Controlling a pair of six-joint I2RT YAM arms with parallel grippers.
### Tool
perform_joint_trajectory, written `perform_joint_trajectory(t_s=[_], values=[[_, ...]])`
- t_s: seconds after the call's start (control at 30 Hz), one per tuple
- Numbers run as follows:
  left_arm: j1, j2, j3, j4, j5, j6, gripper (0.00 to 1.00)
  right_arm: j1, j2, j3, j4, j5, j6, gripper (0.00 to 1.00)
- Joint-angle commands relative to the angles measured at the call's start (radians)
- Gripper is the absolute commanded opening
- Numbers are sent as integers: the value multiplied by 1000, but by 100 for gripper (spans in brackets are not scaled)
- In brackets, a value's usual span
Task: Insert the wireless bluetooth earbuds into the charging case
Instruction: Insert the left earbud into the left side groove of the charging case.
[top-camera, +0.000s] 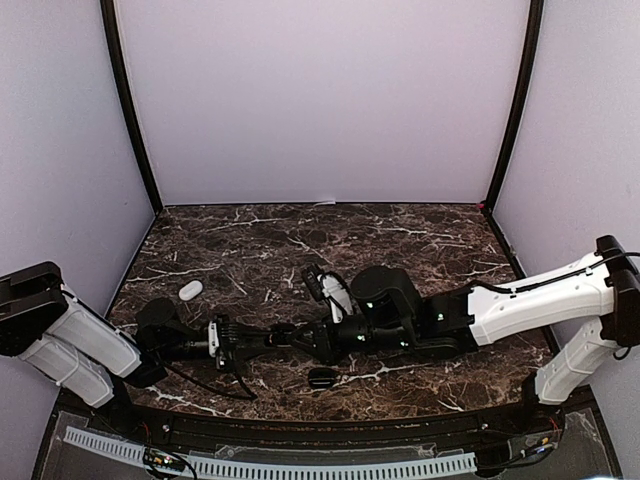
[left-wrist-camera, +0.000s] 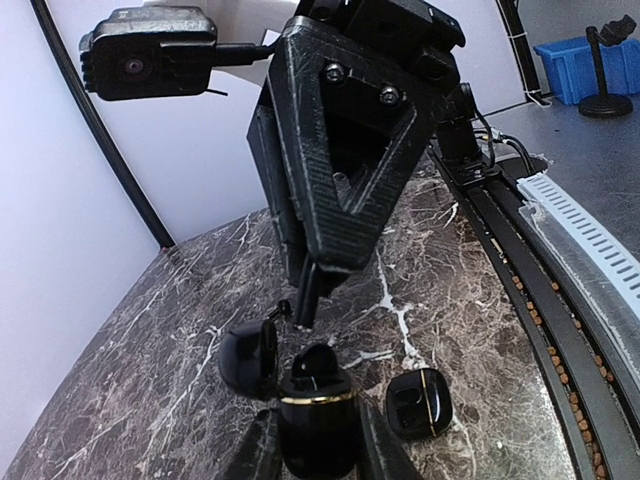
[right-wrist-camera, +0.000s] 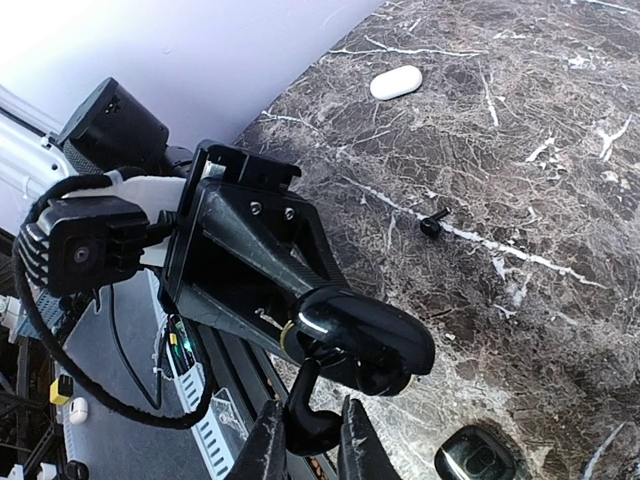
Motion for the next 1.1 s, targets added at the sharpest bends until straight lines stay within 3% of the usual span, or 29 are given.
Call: perform_joint_trajectory(t_s=[0.0, 0.3, 0.57, 1.07], values=[[-8, -25, -22, 46, -13, 33, 6, 13, 21, 39, -22, 27, 10, 0], [-15, -34, -37, 71, 10, 51, 5, 20, 25, 57, -37, 1, -47, 0], [-17, -8, -66, 184, 73, 54, 5, 24, -62, -48, 62, -62, -114, 0], [-23, -39, -41, 67, -49, 66, 5, 58, -25, 34, -17, 16, -147, 0]])
